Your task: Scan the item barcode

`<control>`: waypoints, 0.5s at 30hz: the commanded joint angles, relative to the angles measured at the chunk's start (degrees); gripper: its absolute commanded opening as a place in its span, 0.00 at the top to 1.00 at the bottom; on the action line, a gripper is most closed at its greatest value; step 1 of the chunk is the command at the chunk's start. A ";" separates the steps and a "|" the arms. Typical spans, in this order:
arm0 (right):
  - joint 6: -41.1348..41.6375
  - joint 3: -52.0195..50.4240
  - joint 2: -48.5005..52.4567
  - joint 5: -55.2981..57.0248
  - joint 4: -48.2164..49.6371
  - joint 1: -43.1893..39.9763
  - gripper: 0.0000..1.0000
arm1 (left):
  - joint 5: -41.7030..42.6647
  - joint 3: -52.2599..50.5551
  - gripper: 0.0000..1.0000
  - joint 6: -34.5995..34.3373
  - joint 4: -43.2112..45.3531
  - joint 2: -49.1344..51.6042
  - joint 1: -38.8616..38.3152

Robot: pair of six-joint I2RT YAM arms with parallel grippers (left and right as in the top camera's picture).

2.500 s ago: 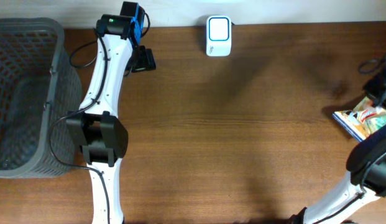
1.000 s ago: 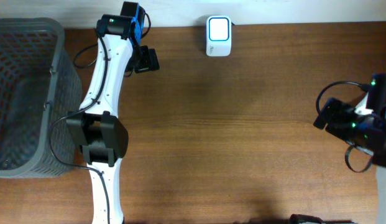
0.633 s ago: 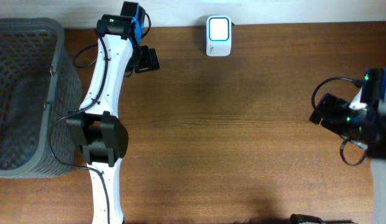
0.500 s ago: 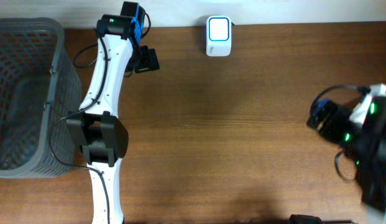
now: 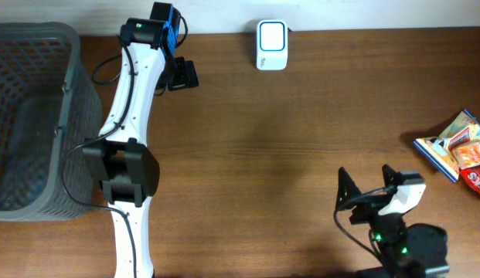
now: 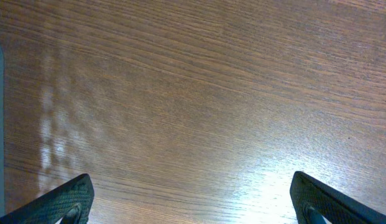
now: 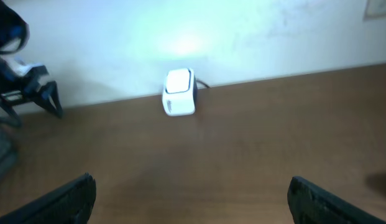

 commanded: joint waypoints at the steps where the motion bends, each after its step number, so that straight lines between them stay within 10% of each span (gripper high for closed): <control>1: -0.76 -7.48 -7.10 -0.15 3.82 0.24 0.02 | -0.02 -0.07 0.01 -0.17 0.00 -0.39 -0.11; 15: -0.81 -17.79 -8.07 2.29 14.95 -5.40 0.02 | 0.00 -0.07 0.01 -0.17 0.00 -0.39 -0.11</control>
